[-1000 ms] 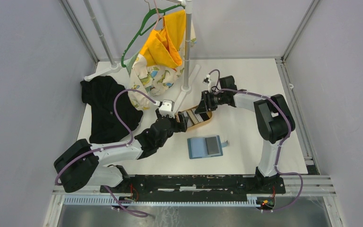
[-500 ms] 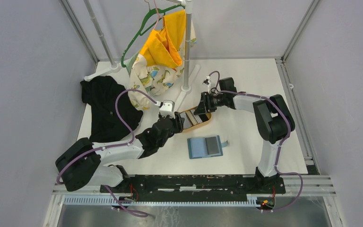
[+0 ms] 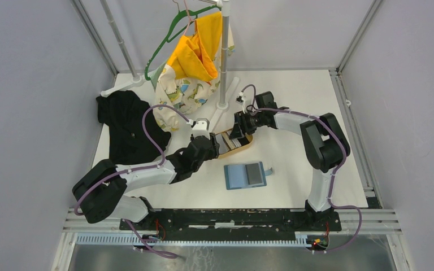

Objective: Put the credit cards into the card holder
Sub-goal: Pick up the credit card from the storage box.

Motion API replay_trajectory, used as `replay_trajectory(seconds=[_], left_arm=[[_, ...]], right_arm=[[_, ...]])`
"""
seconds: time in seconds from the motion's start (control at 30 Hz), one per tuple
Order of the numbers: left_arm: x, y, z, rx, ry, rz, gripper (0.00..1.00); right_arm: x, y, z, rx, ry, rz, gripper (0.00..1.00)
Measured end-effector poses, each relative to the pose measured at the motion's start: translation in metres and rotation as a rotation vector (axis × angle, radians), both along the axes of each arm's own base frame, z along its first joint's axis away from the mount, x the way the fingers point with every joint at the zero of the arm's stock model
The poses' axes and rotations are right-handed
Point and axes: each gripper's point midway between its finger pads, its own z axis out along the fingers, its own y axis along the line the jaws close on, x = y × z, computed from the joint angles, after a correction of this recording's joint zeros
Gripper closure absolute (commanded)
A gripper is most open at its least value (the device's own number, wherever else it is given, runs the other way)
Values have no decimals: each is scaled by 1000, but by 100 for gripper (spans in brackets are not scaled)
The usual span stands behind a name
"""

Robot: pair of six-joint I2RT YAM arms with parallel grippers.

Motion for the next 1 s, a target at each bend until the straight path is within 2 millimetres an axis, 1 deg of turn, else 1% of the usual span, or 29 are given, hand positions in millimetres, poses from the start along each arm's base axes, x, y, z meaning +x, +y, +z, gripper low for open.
replay_trajectory(seconds=[0.2,0.3,0.63,0.77,0.9,1.0], left_arm=[[0,1,-2,-2,9,6,50],[0,1,-2,-3,10,4,50],[-1,0,-2,-7,12,-1,49],[-1,-2,-2,-14,12,-9,49],[-2,-3,-1,-21,12,-17,49],[-2,-4,-1,-25,11,-20,49]], right_arm=[[1,2,-3,-35,-20,23,35],[0,4,-5,-43,-25,41,35],[0,2,-5,-38,-29,58,48],[-4,1,-3,14,5,57,52],[-7,2,2,64,37,59,59],[-13,5,6,101,64,71,58]])
